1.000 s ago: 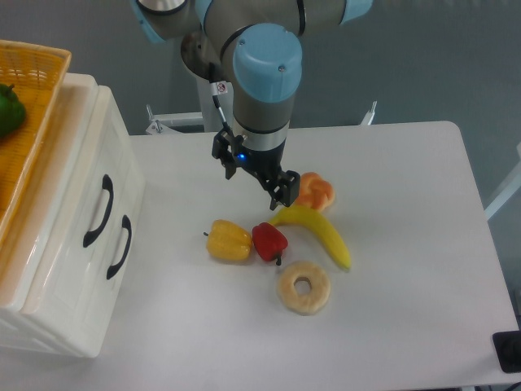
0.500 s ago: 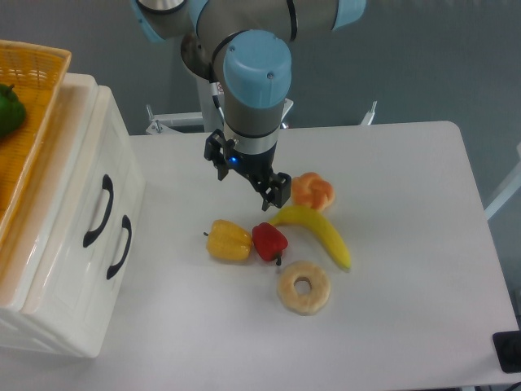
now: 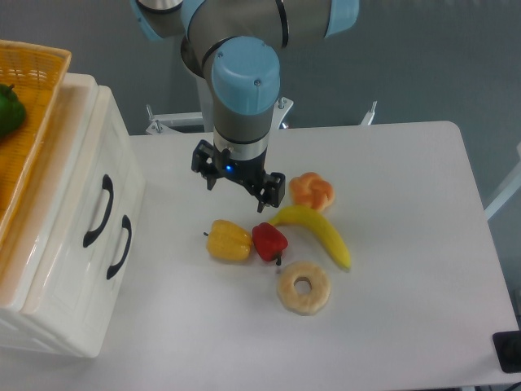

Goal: Slide open the top white drawer
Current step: 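Move the gripper toward the upper drawer's black handle of the white cabinet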

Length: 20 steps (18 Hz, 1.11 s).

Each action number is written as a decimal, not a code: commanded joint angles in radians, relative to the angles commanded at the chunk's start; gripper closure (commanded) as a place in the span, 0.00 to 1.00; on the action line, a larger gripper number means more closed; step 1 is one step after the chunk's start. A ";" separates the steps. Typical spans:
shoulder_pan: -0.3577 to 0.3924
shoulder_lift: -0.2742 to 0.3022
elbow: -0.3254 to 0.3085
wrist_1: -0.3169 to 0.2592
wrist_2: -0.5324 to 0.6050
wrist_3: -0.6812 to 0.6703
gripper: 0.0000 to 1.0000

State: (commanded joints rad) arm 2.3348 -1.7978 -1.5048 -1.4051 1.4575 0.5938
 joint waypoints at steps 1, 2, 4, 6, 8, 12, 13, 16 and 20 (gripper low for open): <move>0.000 -0.012 0.006 0.000 -0.024 -0.020 0.00; -0.002 -0.018 0.009 0.005 -0.052 -0.046 0.00; -0.014 -0.026 0.008 0.014 -0.095 -0.107 0.00; -0.028 -0.034 0.009 0.015 -0.106 -0.124 0.00; -0.041 -0.043 0.008 0.015 -0.118 -0.135 0.00; -0.078 -0.064 0.015 0.015 -0.121 -0.259 0.00; -0.081 -0.067 0.017 0.015 -0.123 -0.282 0.00; -0.091 -0.071 0.020 0.014 -0.147 -0.322 0.00; -0.089 -0.066 0.020 0.014 -0.212 -0.335 0.00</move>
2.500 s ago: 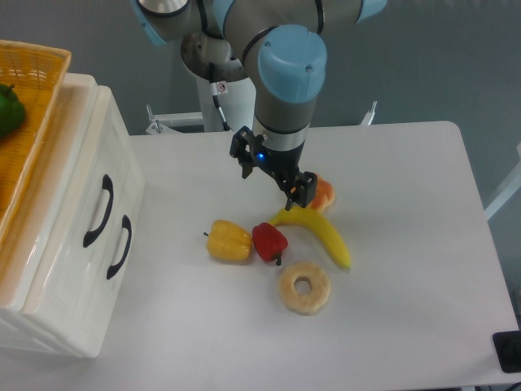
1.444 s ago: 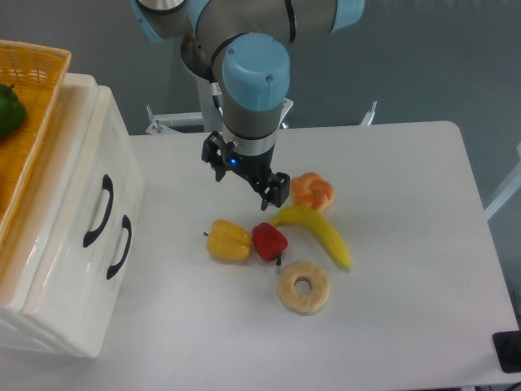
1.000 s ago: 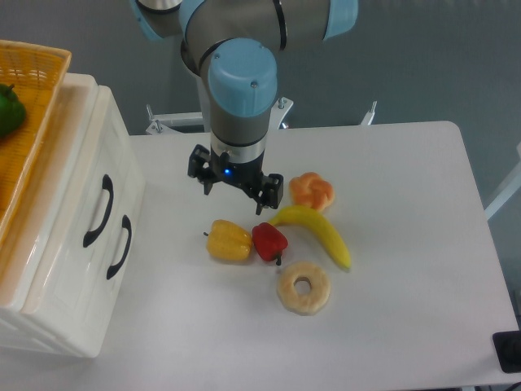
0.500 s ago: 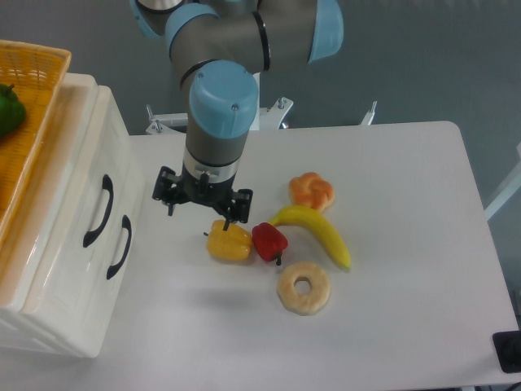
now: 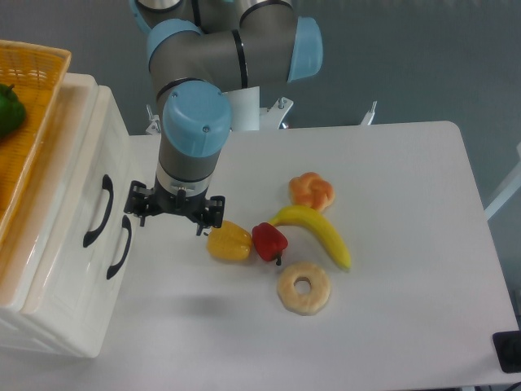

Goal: Slide open the top white drawer

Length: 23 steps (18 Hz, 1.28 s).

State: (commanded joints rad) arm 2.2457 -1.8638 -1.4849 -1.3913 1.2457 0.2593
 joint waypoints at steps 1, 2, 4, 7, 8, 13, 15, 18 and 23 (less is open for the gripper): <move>-0.002 0.000 0.000 0.000 0.000 -0.015 0.00; -0.002 -0.002 -0.002 -0.002 0.000 -0.025 0.00; -0.003 -0.003 -0.003 0.000 0.000 -0.049 0.00; -0.017 -0.003 -0.003 -0.005 -0.029 -0.071 0.00; -0.018 0.000 -0.005 -0.006 -0.040 -0.071 0.00; -0.037 0.002 -0.017 -0.011 -0.043 -0.091 0.00; -0.040 0.003 -0.018 -0.012 -0.042 -0.091 0.00; -0.043 0.005 -0.020 -0.029 -0.037 -0.085 0.00; -0.052 0.006 -0.018 -0.023 -0.037 -0.069 0.00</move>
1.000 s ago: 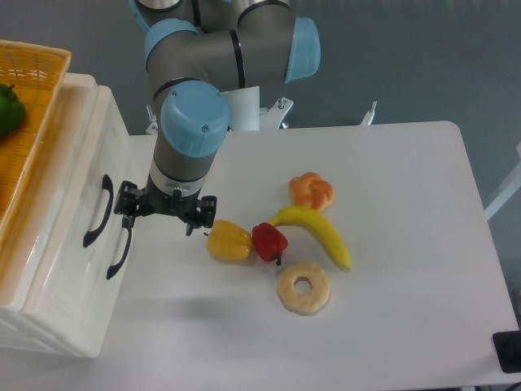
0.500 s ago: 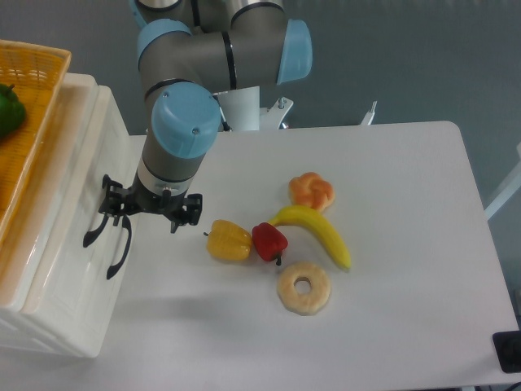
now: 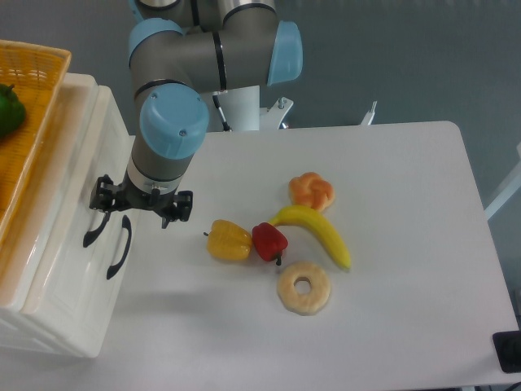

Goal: Slide open the top white drawer

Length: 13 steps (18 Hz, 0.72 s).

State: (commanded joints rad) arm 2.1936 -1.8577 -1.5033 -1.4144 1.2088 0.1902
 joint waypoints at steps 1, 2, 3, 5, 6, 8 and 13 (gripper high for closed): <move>-0.006 0.000 0.000 0.002 0.000 0.041 0.00; -0.006 0.000 0.000 0.002 0.002 0.046 0.00; -0.006 0.000 0.000 0.003 0.002 0.046 0.00; -0.006 0.002 0.000 0.003 0.003 0.052 0.00; -0.008 0.002 0.000 0.003 0.003 0.063 0.00; -0.008 0.002 -0.002 0.000 0.005 0.077 0.00; -0.008 0.003 -0.017 -0.003 0.003 0.074 0.00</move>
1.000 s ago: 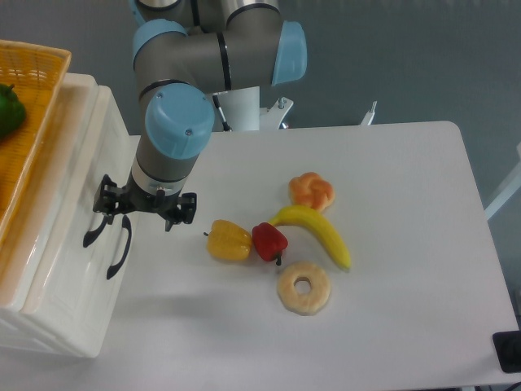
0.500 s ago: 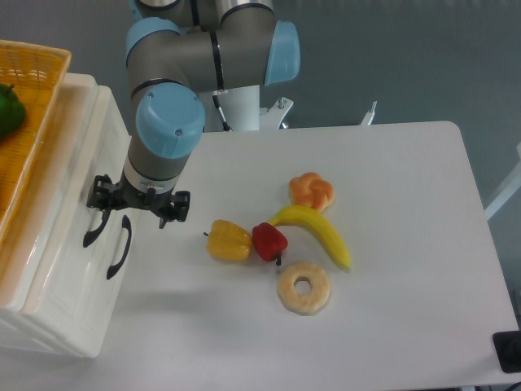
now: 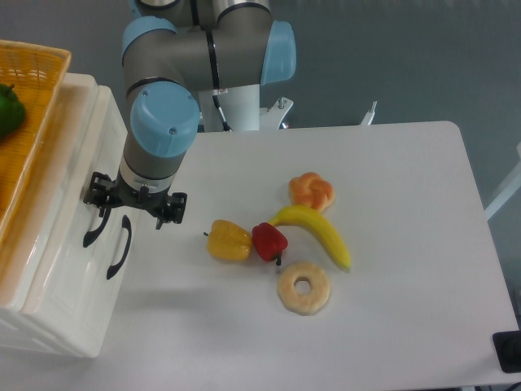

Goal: Slide open the top white drawer
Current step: 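Hold the handle and begin pulling the upper drawer outward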

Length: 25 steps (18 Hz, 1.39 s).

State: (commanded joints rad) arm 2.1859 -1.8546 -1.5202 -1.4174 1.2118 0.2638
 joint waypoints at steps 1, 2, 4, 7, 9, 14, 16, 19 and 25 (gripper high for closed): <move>0.000 0.000 0.000 -0.002 0.000 0.000 0.00; 0.000 0.000 0.000 -0.002 0.000 -0.003 0.00; 0.000 0.000 -0.005 -0.002 0.000 -0.005 0.00; 0.000 0.000 -0.005 -0.002 -0.003 -0.005 0.00; 0.000 0.002 -0.005 -0.002 -0.005 -0.006 0.00; -0.002 0.000 -0.005 -0.002 -0.002 -0.009 0.00; -0.003 0.000 -0.005 -0.002 0.000 -0.009 0.00; -0.003 -0.002 -0.005 0.002 0.002 -0.011 0.00; -0.003 -0.003 -0.005 0.005 0.014 -0.008 0.00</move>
State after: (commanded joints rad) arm 2.1829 -1.8577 -1.5248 -1.4128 1.2256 0.2562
